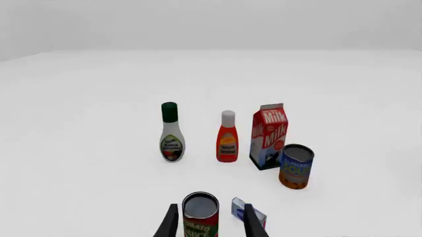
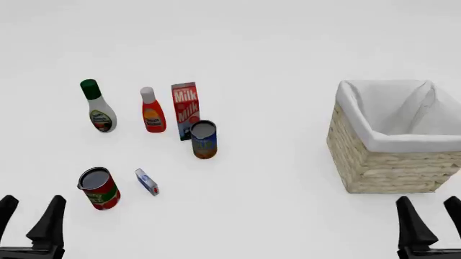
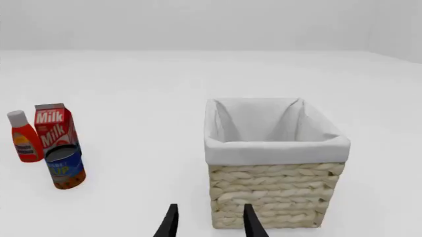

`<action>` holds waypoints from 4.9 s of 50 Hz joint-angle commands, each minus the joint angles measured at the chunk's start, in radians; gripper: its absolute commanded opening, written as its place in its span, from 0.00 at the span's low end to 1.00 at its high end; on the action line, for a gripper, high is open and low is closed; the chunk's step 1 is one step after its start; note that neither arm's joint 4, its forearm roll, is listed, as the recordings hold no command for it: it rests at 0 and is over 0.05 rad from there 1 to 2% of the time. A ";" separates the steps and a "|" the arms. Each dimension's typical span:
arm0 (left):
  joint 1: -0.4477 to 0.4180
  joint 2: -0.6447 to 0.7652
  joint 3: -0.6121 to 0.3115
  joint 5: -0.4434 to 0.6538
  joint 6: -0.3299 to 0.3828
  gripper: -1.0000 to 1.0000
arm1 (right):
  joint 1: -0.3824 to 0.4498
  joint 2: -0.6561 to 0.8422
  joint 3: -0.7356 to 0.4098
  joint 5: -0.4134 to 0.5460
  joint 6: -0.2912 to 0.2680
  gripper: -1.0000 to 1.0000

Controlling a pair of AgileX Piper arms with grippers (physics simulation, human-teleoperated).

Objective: Pick the salad dressing and place it in the basket.

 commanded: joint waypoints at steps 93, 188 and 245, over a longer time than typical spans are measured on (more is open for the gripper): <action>0.128 1.425 -1.497 0.335 0.043 1.00 | 0.030 0.059 0.003 -0.028 0.016 1.00; 0.195 1.956 -1.818 0.378 0.016 1.00 | 0.038 0.119 0.002 -0.074 -0.003 1.00; 0.184 2.050 -1.733 0.283 0.024 1.00 | 0.048 0.166 0.003 -0.110 -0.011 1.00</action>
